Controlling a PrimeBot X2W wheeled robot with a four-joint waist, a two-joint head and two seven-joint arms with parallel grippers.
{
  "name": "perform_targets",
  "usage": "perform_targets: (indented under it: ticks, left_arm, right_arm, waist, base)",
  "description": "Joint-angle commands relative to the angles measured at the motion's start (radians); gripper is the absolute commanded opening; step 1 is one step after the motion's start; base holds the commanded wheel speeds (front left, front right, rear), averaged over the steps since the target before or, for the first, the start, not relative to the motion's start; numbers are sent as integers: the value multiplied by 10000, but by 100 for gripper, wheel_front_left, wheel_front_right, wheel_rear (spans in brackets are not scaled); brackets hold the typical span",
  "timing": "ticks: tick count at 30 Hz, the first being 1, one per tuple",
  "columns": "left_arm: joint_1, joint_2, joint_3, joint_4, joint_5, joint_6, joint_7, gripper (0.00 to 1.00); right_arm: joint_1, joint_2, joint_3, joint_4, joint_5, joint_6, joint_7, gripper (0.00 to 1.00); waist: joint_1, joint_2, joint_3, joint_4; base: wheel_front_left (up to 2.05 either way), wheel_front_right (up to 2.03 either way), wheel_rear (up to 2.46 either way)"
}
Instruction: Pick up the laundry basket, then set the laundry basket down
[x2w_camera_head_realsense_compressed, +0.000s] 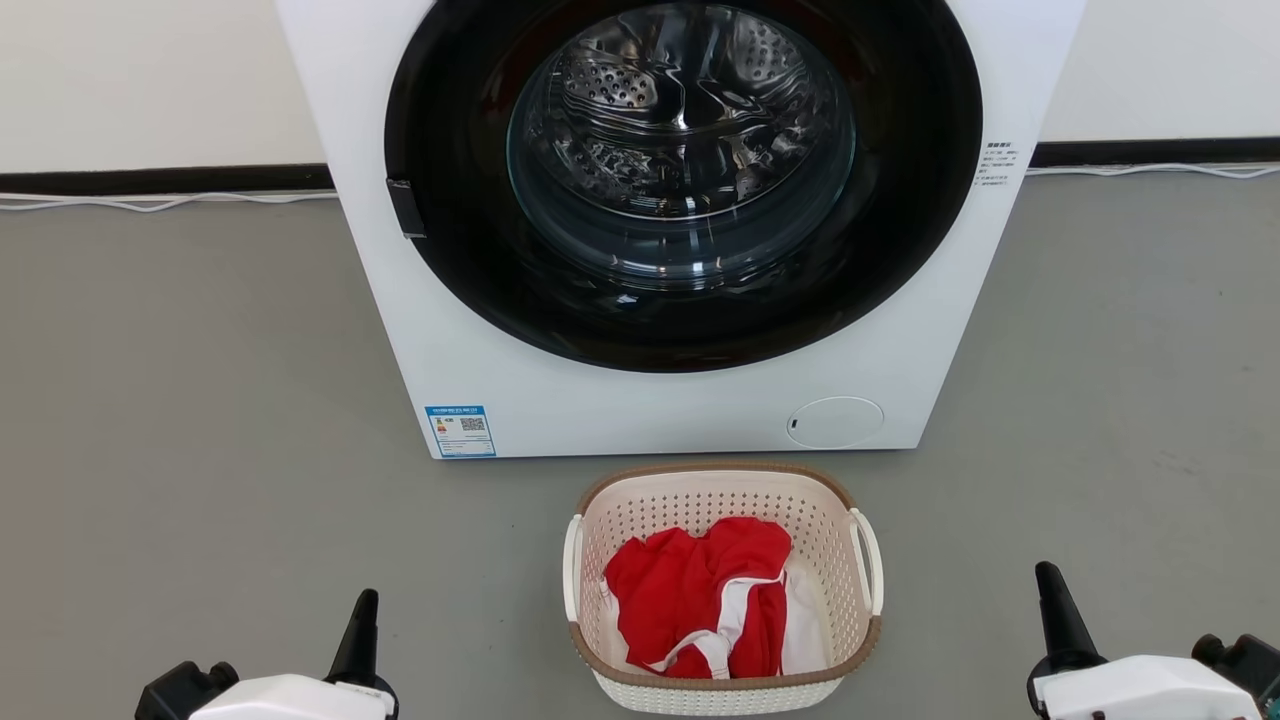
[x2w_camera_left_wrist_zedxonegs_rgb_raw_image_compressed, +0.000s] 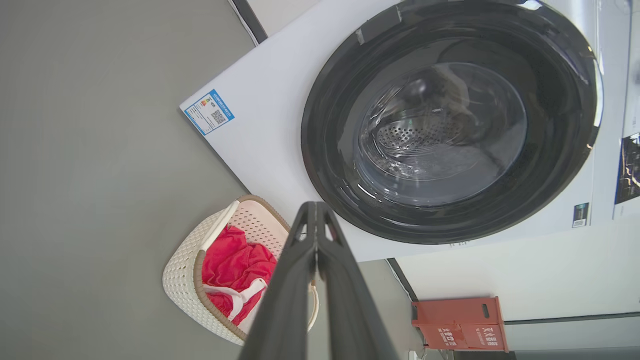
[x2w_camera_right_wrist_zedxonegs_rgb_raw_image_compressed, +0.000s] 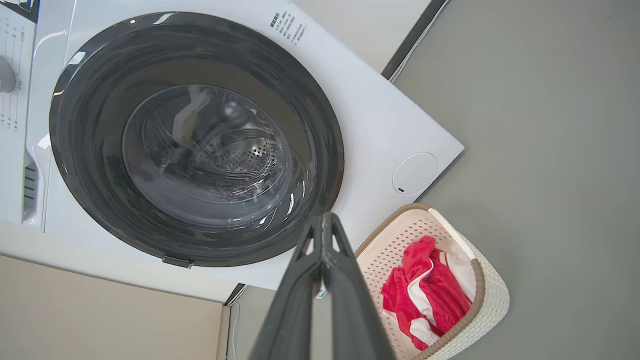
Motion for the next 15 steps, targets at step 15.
perform_targets:
  ticks: [15]
  left_arm:
    - [-652,115,454,-562,-1622,-401,459,0]
  right_arm:
    - [-703,-93,100,-566,2087,54,478,0]
  waist:
    - [-1,0,45,-32]
  base:
    - [0,0,0]
